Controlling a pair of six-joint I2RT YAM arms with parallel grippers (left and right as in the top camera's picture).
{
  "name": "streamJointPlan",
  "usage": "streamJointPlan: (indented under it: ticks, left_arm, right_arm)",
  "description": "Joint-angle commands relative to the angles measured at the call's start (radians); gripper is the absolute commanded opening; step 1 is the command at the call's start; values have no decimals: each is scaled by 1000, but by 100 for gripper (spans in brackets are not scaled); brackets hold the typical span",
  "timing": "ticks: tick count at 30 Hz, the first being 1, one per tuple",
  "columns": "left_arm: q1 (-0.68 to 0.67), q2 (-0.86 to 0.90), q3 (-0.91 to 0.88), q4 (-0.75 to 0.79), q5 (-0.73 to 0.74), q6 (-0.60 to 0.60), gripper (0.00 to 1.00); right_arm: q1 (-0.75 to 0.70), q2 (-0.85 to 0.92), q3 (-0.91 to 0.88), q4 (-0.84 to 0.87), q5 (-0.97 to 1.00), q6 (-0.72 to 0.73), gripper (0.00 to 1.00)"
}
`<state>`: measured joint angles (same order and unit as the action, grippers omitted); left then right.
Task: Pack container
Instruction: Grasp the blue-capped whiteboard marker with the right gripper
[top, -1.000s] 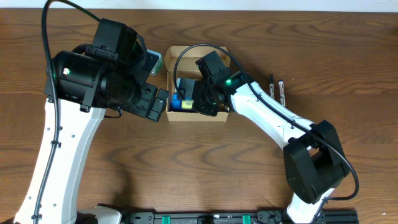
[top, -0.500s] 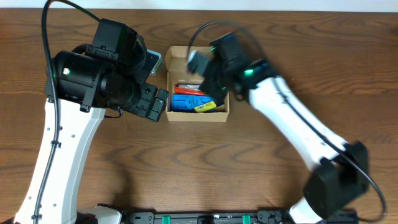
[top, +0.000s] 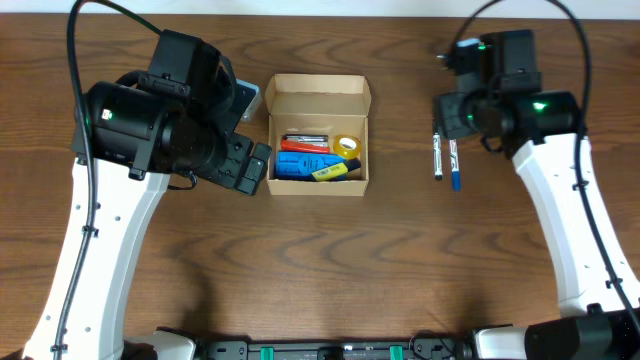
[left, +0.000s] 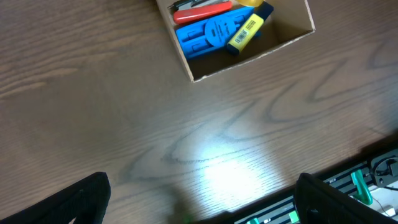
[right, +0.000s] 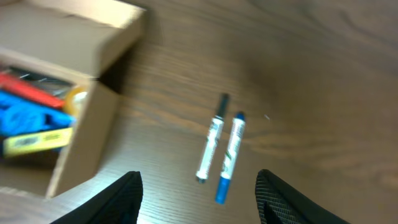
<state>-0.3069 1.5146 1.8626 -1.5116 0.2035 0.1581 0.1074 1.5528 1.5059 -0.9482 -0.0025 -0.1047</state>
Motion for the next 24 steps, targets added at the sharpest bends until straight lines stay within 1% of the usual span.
streamJointPlan:
  ticks: [1,5,10,14,21,24]
  left_arm:
    - [-1,-5,5,-3,3,10,95]
    - [-1,-5,5,-3,3,10,95]
    - [-1,-5,5,-3,3,10,95]
    - [-1,-5,5,-3,3,10,95]
    - [-1,-5,5,-3,3,10,95]
    - [-1,-5,5,-3,3,10,95]
  right_arm:
    - [-48,29,-62,21,14,79,59]
    - [-79,53,-152,94,14,112,60]
    - [-95,89,-259,184,31,122,56]
    - [-112,123,-324,251,75,129,58]
    - [-146,204,-349,305,73,19,55]
    - [-153,241,-349,313,68,-6,53]
